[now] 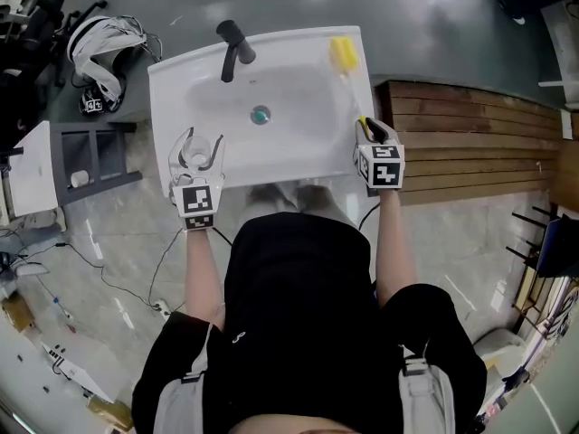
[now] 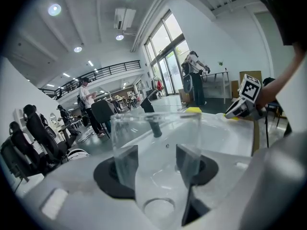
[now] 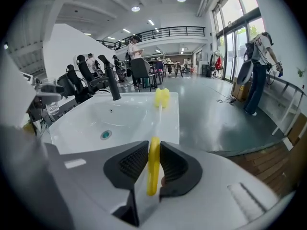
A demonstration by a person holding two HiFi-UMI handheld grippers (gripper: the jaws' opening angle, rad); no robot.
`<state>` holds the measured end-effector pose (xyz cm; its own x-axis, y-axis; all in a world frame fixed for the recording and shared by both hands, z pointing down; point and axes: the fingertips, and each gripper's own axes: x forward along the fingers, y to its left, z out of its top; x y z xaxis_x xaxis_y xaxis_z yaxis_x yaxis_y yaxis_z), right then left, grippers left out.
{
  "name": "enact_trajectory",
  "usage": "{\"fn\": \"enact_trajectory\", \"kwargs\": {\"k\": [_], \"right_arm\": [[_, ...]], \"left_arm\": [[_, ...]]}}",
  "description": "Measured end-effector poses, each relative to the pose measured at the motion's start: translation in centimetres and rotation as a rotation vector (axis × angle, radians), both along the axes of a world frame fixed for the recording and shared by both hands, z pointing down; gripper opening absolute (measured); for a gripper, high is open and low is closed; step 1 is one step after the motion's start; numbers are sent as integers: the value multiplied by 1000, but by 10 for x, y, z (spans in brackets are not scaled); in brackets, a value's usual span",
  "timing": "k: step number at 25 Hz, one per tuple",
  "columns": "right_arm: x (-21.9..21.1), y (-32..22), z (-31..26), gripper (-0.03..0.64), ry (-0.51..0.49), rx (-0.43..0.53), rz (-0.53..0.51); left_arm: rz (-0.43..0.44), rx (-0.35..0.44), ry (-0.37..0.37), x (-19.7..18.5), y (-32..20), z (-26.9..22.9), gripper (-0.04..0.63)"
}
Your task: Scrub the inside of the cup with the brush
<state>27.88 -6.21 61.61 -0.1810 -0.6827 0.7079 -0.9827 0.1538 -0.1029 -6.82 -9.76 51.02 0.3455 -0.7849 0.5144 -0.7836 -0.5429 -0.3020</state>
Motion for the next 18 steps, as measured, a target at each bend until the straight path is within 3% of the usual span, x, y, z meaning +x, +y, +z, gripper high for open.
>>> {"fn": "enact_trajectory", "kwargs": {"k": [10,18], "right_arm": [[6,-3,4,71,23,-20,0],[3,2,-3,67,-26,-27,-23]], "left_arm": [[14,16,-41,10,-1,-4,268],[28,35,-52,15,-3,-13,268]]}}
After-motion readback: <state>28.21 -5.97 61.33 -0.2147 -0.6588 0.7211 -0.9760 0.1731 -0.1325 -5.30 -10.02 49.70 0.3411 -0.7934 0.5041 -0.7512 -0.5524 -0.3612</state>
